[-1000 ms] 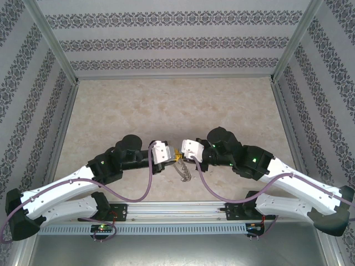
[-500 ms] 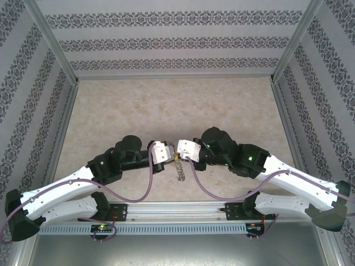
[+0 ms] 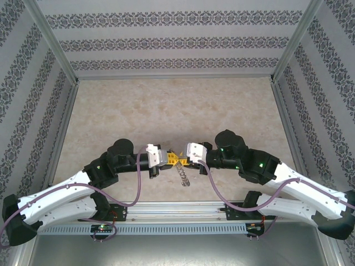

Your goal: Put the keys on the keyring

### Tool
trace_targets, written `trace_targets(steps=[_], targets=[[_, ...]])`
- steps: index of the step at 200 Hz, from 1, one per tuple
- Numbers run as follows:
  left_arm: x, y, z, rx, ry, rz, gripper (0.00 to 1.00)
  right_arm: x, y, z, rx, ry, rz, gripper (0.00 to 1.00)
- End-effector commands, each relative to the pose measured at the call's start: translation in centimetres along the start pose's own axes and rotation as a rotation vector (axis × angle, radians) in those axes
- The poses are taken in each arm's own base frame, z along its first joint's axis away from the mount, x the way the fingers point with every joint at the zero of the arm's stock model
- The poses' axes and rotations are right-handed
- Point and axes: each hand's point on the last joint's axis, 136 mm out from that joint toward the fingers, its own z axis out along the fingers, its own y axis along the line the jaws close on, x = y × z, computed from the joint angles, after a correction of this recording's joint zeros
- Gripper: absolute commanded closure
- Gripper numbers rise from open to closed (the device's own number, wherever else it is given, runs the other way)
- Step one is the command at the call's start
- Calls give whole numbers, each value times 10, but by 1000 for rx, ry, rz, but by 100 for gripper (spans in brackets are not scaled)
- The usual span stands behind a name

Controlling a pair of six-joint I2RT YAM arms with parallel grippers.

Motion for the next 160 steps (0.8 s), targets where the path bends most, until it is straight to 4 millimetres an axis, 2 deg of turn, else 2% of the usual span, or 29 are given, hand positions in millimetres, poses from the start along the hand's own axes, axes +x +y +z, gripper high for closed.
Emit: trace_targets(steps=[1,23,47,70,128,160], targets=[[-39,-5,-9,34,-152,41,100,2,-1,2,-5,-15,31,81],[-39,-5,-11,30,-157,42,100,5,0,3,-11,-8,36,83],[-40,-5,-12,31,-159,41,100,9,2,3,-14,-1,44,77],[-39,-5,-14,30,-161,41,100,12,5,4,-28,6,49,76],[-42,-5,-14,36,-166,42,100,16,5,2,-22,8,54,93],[-42,-6,-14,43,-171,43,100,16,5,6,-34,8,57,97]])
